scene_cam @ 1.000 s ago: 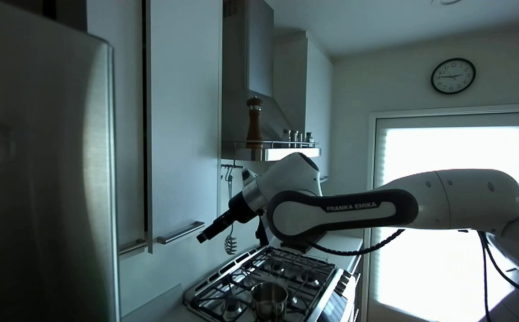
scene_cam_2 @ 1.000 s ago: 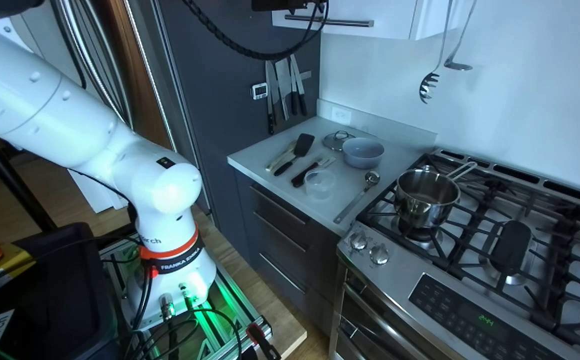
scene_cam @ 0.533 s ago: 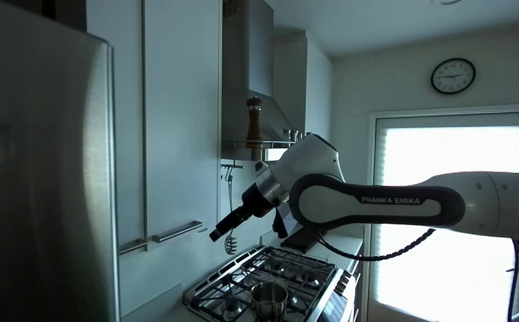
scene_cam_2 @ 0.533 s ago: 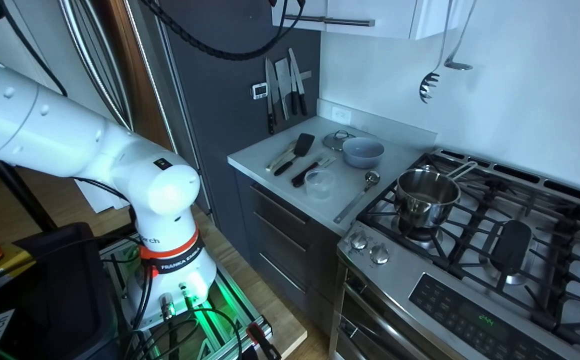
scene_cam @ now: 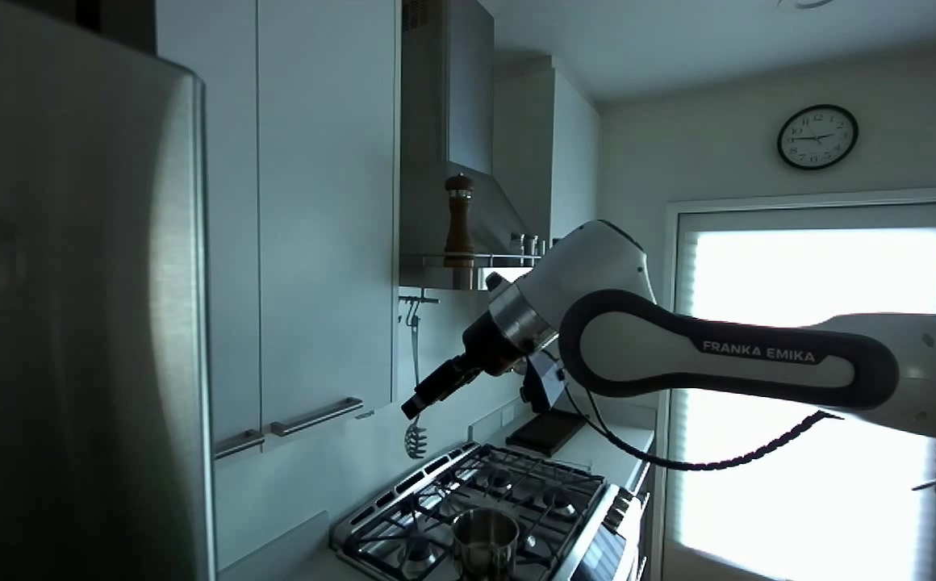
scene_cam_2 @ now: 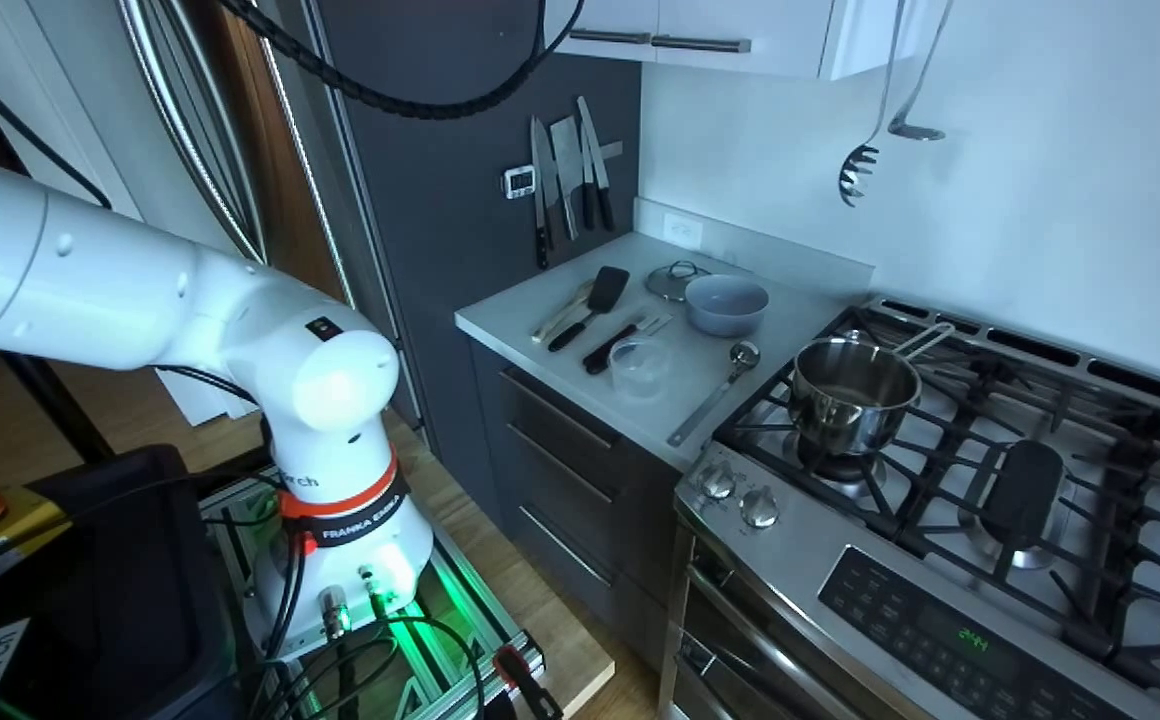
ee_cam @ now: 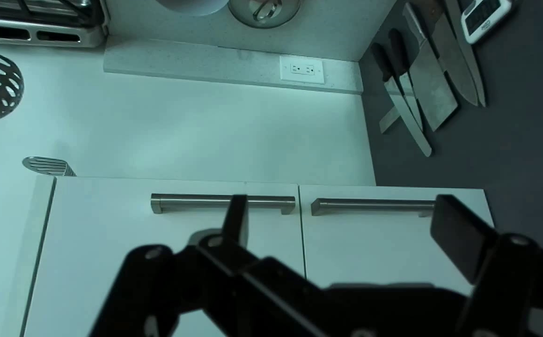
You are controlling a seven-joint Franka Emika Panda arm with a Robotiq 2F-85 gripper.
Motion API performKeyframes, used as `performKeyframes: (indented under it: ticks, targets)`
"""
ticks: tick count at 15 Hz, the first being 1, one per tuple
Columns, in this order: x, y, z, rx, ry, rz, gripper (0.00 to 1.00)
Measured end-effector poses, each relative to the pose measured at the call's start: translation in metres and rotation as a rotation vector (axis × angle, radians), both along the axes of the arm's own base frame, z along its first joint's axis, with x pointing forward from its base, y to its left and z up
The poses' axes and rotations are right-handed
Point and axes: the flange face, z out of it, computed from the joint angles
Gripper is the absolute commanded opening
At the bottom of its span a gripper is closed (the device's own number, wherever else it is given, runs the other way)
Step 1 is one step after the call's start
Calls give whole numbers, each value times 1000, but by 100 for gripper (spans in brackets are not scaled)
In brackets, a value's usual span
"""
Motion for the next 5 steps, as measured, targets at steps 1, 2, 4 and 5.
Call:
performKeyframes:
  ticks: [1, 2, 4, 5]
  targets:
    - [-2, -1, 2, 1, -4, -3, 100]
    - [-3, -1, 3, 1, -6, -5, 100]
    - [-3, -1, 3, 1, -7, -6, 100]
    - [-3, -1, 2, 1, -6, -6, 100]
